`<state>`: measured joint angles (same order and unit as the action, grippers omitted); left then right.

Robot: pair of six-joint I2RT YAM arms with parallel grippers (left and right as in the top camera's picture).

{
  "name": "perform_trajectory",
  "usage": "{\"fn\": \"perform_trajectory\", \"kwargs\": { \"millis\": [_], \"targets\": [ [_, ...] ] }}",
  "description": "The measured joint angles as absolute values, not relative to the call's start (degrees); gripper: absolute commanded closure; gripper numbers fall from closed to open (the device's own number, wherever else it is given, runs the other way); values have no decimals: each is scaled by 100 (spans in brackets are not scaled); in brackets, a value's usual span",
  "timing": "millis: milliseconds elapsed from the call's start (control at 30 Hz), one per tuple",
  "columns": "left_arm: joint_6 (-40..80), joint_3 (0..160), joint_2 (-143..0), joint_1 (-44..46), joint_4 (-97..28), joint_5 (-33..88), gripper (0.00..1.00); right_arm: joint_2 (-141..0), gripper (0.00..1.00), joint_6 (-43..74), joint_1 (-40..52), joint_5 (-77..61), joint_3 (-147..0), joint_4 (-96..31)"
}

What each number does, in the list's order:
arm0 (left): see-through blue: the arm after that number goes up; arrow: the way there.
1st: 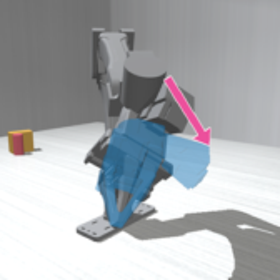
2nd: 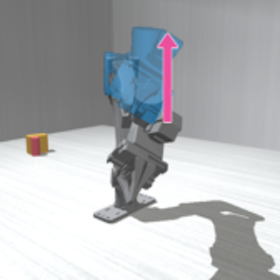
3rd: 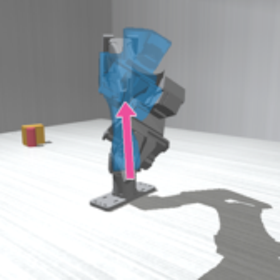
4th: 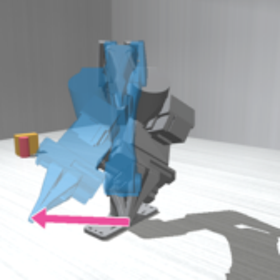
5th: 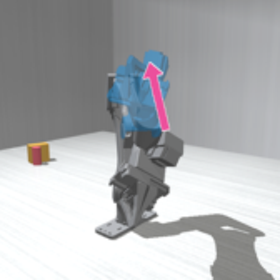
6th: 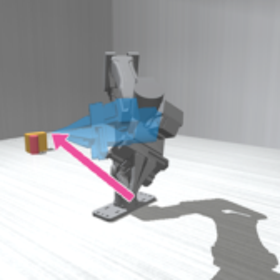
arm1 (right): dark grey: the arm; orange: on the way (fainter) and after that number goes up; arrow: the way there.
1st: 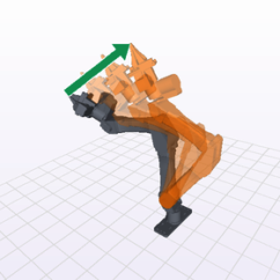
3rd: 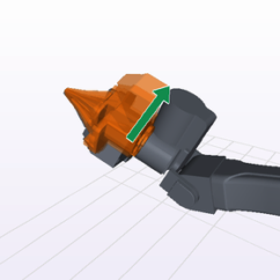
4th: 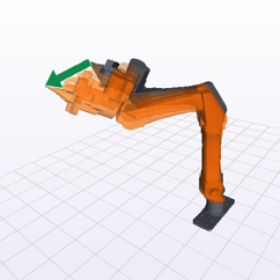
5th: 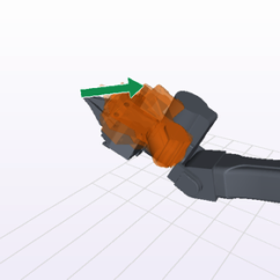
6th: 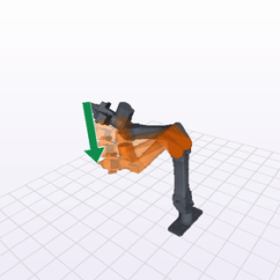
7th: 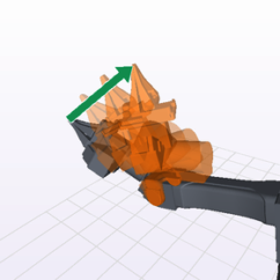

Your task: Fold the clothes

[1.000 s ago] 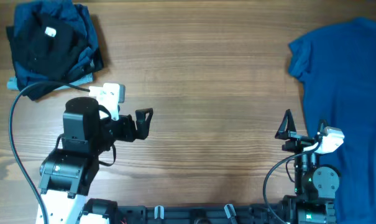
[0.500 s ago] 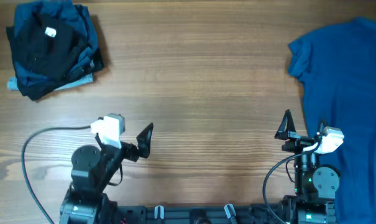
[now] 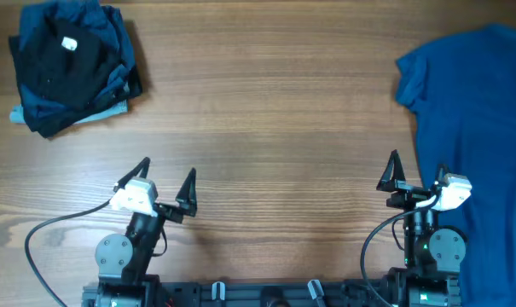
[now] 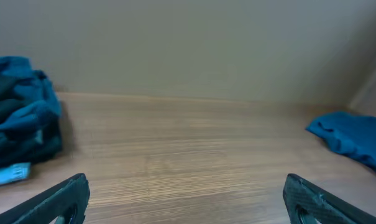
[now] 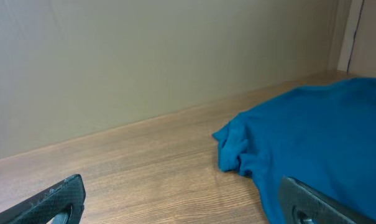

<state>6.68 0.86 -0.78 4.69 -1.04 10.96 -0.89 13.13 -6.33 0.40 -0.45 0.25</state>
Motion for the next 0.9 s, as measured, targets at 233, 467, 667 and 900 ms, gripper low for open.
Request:
{"fn": "perform_trajectory", "kwargs": {
  "millis": [233,467,667,900],
  "targets": [
    [668,80,-78,-69,-381,642,0,-89,0,1313,-633,40,-45,25],
    [668,80,-78,-82,-381,622,0,-89,0,1313,-633,40,-45,25],
    [668,80,-78,-82,-381,622,0,-89,0,1313,-633,40,-45,27],
    [668,80,-78,-82,-381,622,0,-89,0,1313,-633,40,-45,25]
  ]
}}
